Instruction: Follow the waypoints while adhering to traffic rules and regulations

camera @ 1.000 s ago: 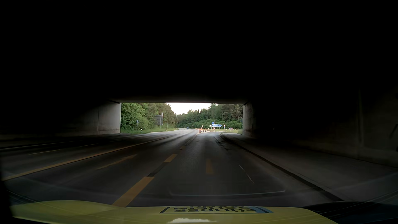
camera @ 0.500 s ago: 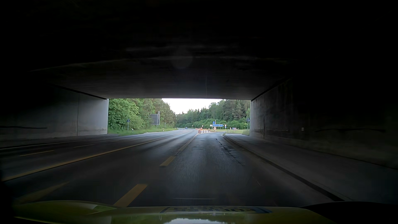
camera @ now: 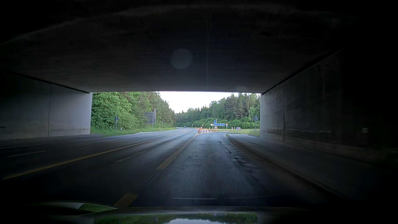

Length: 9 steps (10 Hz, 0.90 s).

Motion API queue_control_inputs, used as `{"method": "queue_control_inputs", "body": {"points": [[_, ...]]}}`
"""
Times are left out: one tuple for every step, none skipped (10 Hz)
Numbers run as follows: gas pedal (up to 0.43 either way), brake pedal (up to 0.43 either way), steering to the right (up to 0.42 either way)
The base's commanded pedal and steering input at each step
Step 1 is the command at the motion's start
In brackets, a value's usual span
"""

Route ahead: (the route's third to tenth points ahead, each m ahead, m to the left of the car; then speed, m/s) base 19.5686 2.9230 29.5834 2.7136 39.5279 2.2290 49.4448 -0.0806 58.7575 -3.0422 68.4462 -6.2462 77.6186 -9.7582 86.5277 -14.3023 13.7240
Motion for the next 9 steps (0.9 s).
{"method": "queue_control_inputs", "body": {"points": [[0.067, 0.0, 0.003], [0.067, 0.0, 0.003], [0.067, 0.0, 0.005], [0.067, 0.0, 0.007], [0.079, 0.0, 0.008], [0.079, 0.0, 0.008], [0.079, 0.0, 0.008], [0.079, 0.0, 0.006], [0.079, 0.0, 0.004]]}}
